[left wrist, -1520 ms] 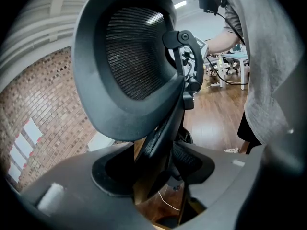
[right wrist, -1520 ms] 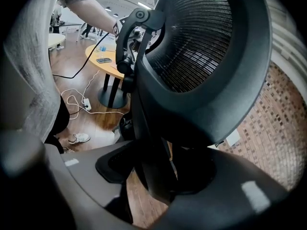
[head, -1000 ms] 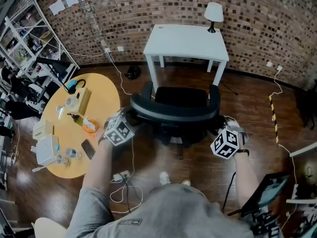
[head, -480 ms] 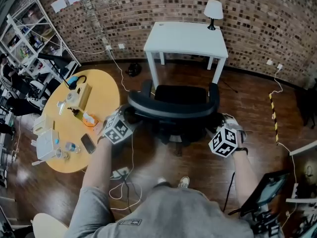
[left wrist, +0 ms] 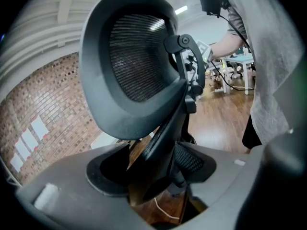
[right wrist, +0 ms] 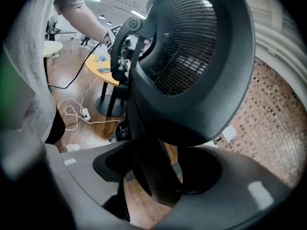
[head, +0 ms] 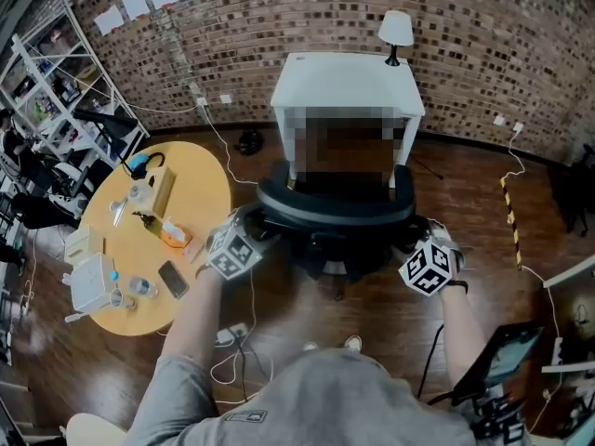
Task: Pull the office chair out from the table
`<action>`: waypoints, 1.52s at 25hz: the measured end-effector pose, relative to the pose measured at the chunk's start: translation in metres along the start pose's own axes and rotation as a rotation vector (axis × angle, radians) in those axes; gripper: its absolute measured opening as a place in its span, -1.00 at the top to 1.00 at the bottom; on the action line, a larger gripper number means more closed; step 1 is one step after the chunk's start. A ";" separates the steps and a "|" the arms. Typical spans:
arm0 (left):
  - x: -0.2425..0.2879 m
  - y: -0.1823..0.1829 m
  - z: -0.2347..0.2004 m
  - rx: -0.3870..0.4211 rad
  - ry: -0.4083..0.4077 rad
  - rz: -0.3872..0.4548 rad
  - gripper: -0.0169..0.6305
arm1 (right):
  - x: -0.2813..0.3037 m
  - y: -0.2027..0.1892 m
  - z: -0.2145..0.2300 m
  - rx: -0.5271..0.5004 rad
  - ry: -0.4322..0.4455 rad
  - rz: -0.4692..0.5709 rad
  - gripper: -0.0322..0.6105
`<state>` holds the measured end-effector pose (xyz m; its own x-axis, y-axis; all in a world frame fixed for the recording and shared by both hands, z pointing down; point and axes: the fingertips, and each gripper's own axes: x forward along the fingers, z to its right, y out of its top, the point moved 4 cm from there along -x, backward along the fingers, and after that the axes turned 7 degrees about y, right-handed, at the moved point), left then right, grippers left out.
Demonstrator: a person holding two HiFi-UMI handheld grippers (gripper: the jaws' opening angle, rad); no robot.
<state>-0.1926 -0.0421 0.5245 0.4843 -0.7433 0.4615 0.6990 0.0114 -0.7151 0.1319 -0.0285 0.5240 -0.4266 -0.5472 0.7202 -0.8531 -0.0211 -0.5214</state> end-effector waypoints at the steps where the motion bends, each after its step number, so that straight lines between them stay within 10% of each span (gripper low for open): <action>1: -0.001 0.001 -0.001 -0.057 0.013 0.033 0.08 | 0.000 0.000 0.001 0.031 -0.020 0.017 -0.05; 5: -0.015 0.008 0.000 -0.275 0.082 0.167 0.01 | -0.012 0.000 -0.003 0.139 -0.111 0.067 -0.09; 12: -0.044 0.010 0.021 -0.413 0.092 0.261 0.09 | -0.039 0.011 -0.015 0.351 -0.186 0.191 -0.03; 14: -0.052 0.011 0.032 -0.442 0.078 0.290 0.21 | -0.046 0.016 -0.025 0.422 -0.182 0.240 0.26; 25: -0.094 0.055 0.085 -0.729 0.010 0.420 0.87 | -0.074 0.064 -0.083 0.623 -0.053 0.528 0.78; 38: -0.130 0.121 0.181 -0.849 -0.019 0.439 0.94 | -0.126 0.071 -0.160 0.658 0.133 0.678 0.86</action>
<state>-0.0758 0.1776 0.4729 0.6264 -0.7769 0.0644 -0.1589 -0.2081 -0.9651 0.0770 0.1727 0.4697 -0.8335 -0.5169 0.1951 -0.0890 -0.2229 -0.9708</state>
